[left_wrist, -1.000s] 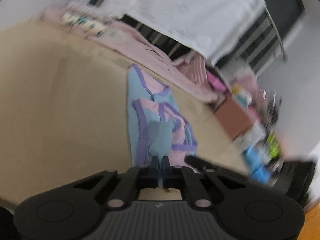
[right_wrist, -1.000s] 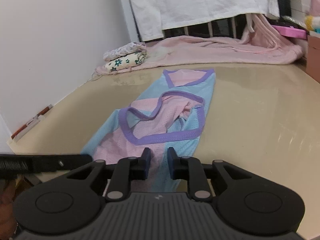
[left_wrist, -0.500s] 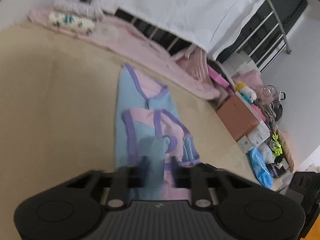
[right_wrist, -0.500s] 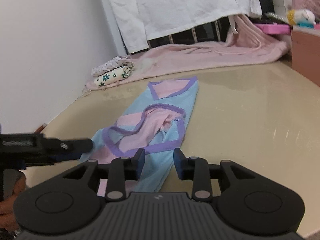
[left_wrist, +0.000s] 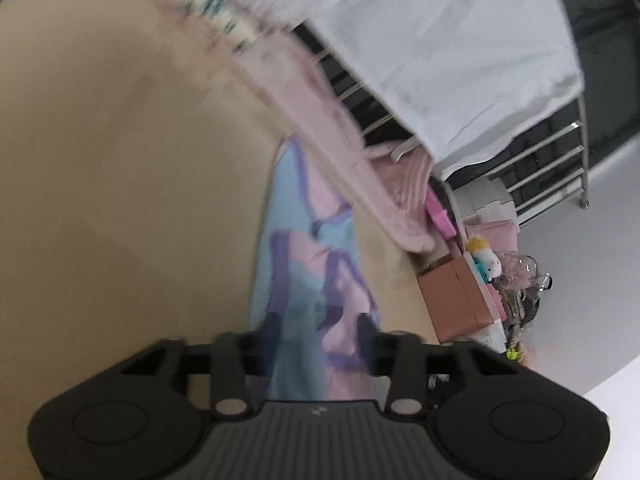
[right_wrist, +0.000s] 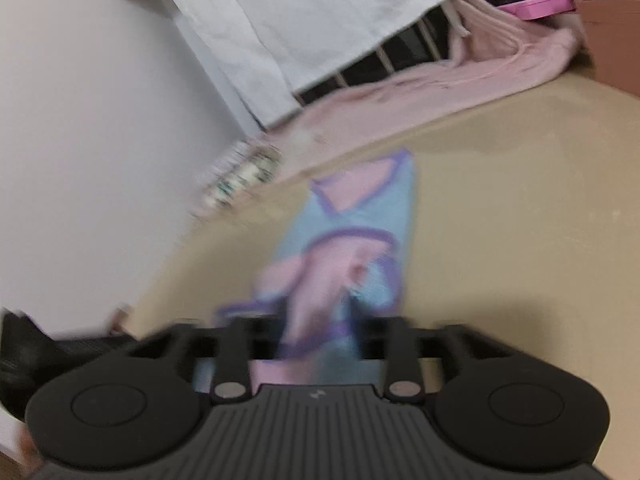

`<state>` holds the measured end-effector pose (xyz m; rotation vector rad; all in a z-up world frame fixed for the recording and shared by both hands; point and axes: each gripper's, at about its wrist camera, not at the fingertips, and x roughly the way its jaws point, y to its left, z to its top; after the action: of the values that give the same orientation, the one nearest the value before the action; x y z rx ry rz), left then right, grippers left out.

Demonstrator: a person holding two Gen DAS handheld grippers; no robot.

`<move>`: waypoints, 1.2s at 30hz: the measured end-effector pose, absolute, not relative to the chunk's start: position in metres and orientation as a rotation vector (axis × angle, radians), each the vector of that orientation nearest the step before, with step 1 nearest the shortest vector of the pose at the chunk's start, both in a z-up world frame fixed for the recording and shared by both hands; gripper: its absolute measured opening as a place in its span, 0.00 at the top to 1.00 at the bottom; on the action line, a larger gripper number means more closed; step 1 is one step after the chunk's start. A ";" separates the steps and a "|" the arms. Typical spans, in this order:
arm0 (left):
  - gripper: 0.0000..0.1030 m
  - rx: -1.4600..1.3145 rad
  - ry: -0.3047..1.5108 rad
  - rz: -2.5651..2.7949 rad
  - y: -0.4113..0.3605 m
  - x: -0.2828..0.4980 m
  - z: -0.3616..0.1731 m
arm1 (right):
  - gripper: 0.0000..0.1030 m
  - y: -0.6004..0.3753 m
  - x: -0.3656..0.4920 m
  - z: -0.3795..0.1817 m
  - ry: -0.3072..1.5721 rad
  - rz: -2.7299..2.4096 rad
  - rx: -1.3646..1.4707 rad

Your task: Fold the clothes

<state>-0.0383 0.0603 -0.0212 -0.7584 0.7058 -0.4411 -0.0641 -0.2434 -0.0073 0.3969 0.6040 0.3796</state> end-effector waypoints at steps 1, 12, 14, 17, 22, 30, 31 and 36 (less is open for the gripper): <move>0.60 -0.712 0.692 -0.441 0.056 -0.037 -0.017 | 0.53 -0.242 -0.069 -0.007 0.599 0.377 0.367; 0.97 -0.741 0.731 -0.397 0.052 -0.020 -0.020 | 0.97 -0.226 -0.072 0.001 0.539 0.467 0.361; 0.98 -0.698 0.749 -0.328 0.048 -0.017 -0.025 | 0.96 -0.226 -0.063 -0.006 0.574 0.475 0.390; 0.89 -0.633 0.707 -0.323 0.045 -0.023 -0.022 | 0.90 -0.222 -0.053 -0.023 0.638 0.397 0.342; 0.68 -0.417 0.576 -0.424 0.053 -0.067 0.010 | 0.63 -0.226 -0.095 0.000 0.493 0.395 0.197; 0.86 -0.138 0.639 -0.483 0.016 -0.089 -0.011 | 0.81 -0.200 -0.122 -0.012 0.553 0.515 -0.055; 0.86 -0.149 0.642 -0.484 0.020 -0.090 -0.011 | 0.81 -0.196 -0.122 -0.015 0.556 0.506 -0.078; 0.73 -0.141 0.550 -0.524 0.042 -0.101 0.007 | 0.64 -0.211 -0.143 0.005 0.449 0.584 -0.118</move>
<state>-0.1008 0.0423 0.0067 -0.1407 0.5500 -0.5244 -0.1431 -0.2107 0.0054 -0.1178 0.4487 0.5835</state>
